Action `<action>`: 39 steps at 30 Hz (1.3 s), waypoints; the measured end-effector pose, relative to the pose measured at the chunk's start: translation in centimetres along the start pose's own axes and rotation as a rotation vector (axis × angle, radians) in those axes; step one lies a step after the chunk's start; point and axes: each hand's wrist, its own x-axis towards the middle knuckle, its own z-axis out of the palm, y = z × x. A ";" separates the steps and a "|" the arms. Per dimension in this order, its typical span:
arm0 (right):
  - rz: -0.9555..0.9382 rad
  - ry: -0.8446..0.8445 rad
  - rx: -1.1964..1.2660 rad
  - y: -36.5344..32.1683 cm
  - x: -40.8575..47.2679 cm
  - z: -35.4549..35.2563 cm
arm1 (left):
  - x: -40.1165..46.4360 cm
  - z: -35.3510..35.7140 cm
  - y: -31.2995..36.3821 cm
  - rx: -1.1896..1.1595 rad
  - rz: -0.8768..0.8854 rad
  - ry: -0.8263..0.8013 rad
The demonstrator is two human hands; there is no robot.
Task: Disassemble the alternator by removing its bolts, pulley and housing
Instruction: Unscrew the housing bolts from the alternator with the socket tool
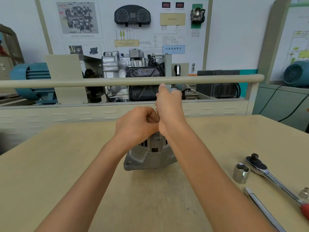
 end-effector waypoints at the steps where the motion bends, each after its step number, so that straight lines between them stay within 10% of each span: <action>1: 0.028 -0.012 0.029 -0.3 0.1 -0.2 | 0.0 0.0 0.0 -0.013 -0.005 -0.026; 9: 0.165 -0.434 0.061 -1.2 0.6 -2.4 | -0.1 -1.0 -0.3 -0.138 0.022 -0.177; 18: -0.099 0.086 0.053 0.5 -0.8 0.4 | 0.0 -0.1 -0.2 0.038 0.024 0.002; 31: 0.150 -0.352 0.017 -1.2 0.0 -1.6 | -0.3 -0.8 0.0 -0.115 -0.004 -0.142; 39: -0.167 -0.013 -0.128 0.8 -0.7 0.1 | -0.1 -0.2 0.2 0.007 -0.046 -0.013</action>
